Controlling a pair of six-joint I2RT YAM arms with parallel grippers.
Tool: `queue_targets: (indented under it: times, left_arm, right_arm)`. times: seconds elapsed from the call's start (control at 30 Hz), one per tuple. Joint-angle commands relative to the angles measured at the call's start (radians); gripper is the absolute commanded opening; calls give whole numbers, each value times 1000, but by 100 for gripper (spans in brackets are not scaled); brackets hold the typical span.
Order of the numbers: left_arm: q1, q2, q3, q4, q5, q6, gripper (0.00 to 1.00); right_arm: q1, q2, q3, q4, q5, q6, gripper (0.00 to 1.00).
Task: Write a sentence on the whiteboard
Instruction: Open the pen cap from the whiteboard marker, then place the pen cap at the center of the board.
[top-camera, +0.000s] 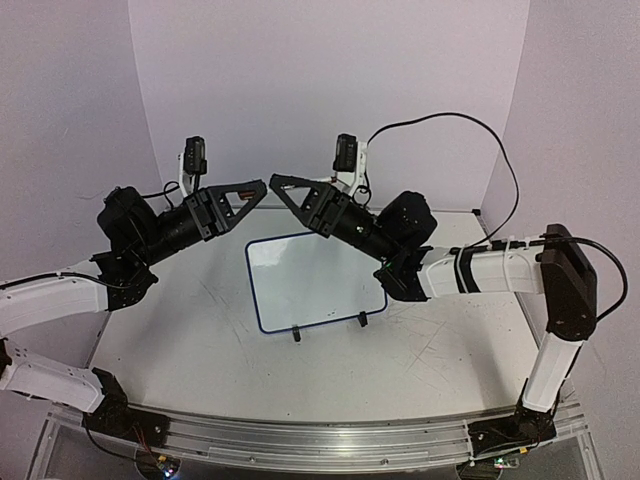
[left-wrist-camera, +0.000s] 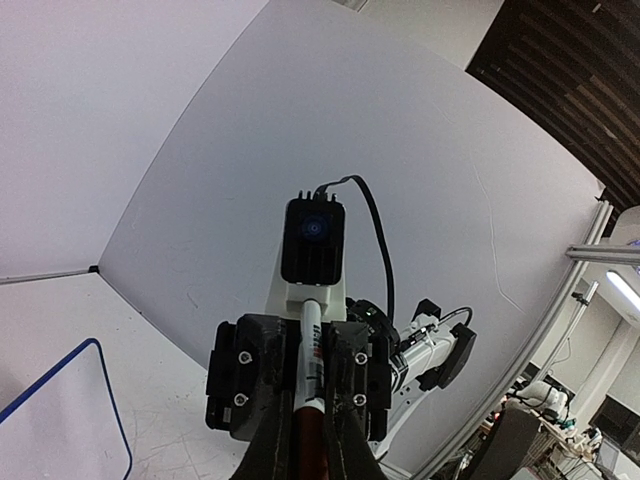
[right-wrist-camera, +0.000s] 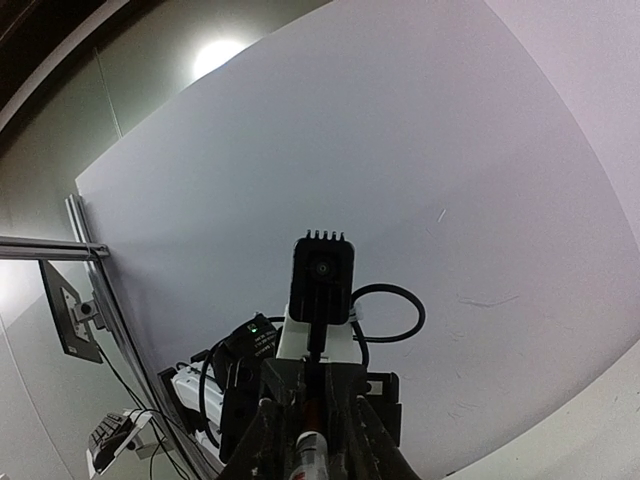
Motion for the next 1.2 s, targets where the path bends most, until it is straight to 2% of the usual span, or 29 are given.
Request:
queue_targets:
  times: [0.0, 0.07, 0.37, 0.53, 0.6, 0.7, 0.77, 0.83, 0.93, 1.03, 1.17]
  left_arm:
    - [-2, 6, 47, 22, 11, 4, 0]
    - [-3, 3, 45, 22, 6, 5, 0]
    - [4, -53, -16, 5, -53, 15, 0]
    - [79, -173, -79, -192, -137, 49, 0]
    - [118, -223, -86, -337, -198, 92, 0]
    - [149, -268, -53, -707, -407, 127, 0]
    - [155, -247, -14, -936, -556, 127, 0]
    - [157, -181, 3, -1075, -642, 126, 0]
    - [157, -103, -43, -1150, -655, 105, 0]
    - [157, -49, -93, -1151, -655, 80, 0]
    - [157, 20, -124, -1151, -678, 62, 0]
  right_arm:
    - [8, 12, 44, 34, -28, 5, 14]
    - [8, 7, 36, 34, -29, 8, 0]
    - [-16, -119, -87, 34, 51, 0, 0]
    - [-118, -287, -242, -9, 120, -22, 0]
    - [-155, -382, -286, -127, 144, -97, 0]
    - [-154, -504, -283, -443, 199, -340, 0]
    - [-140, -549, -259, -657, 269, -510, 0]
    - [-124, -565, -212, -870, 383, -612, 0]
    - [-116, -595, -210, -1020, 497, -740, 0]
    - [-115, -644, -236, -1050, 653, -809, 0]
    - [-115, -709, -271, -1057, 682, -878, 0]
